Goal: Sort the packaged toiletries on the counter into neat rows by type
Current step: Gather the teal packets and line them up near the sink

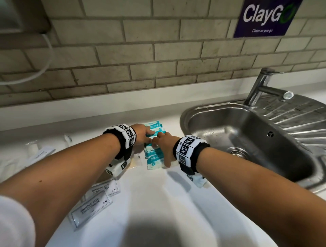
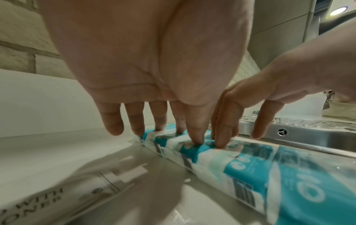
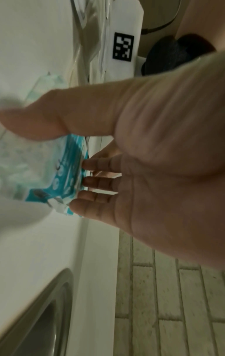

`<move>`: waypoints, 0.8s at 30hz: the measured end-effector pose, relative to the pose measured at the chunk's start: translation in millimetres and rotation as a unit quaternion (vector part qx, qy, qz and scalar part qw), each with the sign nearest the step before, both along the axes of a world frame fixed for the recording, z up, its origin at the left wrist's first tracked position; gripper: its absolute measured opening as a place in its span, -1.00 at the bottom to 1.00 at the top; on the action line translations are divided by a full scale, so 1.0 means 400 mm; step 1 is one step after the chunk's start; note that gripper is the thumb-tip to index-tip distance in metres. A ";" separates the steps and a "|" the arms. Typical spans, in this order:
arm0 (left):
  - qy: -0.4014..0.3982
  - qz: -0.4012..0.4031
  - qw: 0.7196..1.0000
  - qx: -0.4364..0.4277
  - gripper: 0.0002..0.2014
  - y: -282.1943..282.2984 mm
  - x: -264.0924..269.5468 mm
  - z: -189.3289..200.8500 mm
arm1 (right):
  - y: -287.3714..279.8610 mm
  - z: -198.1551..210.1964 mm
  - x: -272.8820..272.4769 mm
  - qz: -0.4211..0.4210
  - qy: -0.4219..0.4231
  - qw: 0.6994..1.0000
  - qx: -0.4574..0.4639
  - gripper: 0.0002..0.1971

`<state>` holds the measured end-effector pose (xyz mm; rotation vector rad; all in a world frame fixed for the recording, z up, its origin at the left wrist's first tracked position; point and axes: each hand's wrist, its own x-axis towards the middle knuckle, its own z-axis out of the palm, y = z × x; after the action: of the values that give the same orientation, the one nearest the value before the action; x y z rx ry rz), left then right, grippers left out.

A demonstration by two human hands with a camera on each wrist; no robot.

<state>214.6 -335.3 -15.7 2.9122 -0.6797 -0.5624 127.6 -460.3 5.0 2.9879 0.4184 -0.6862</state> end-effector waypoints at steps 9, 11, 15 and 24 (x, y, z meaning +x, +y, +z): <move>0.007 0.014 1.000 -0.015 -0.47 -0.001 -0.002 0.003 | 0.026 0.008 0.009 0.004 -0.007 0.999 -0.054 0.00; 0.014 0.018 0.999 -0.025 -0.47 -0.001 0.000 0.004 | 0.023 0.025 0.011 0.016 0.011 0.998 -0.058 0.00; 0.030 0.052 0.995 -0.085 -0.48 0.010 0.002 0.001 | -0.009 0.051 0.034 -0.042 0.057 0.996 0.060 -0.12; -0.001 0.160 0.972 -0.172 -0.54 0.049 0.004 -0.001 | -0.084 0.011 0.151 -0.166 -0.039 0.975 0.145 -0.45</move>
<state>216.3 -315.8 -15.9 2.6164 -0.2622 -0.3625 187.9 -493.8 9.6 3.3918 0.0086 -0.5674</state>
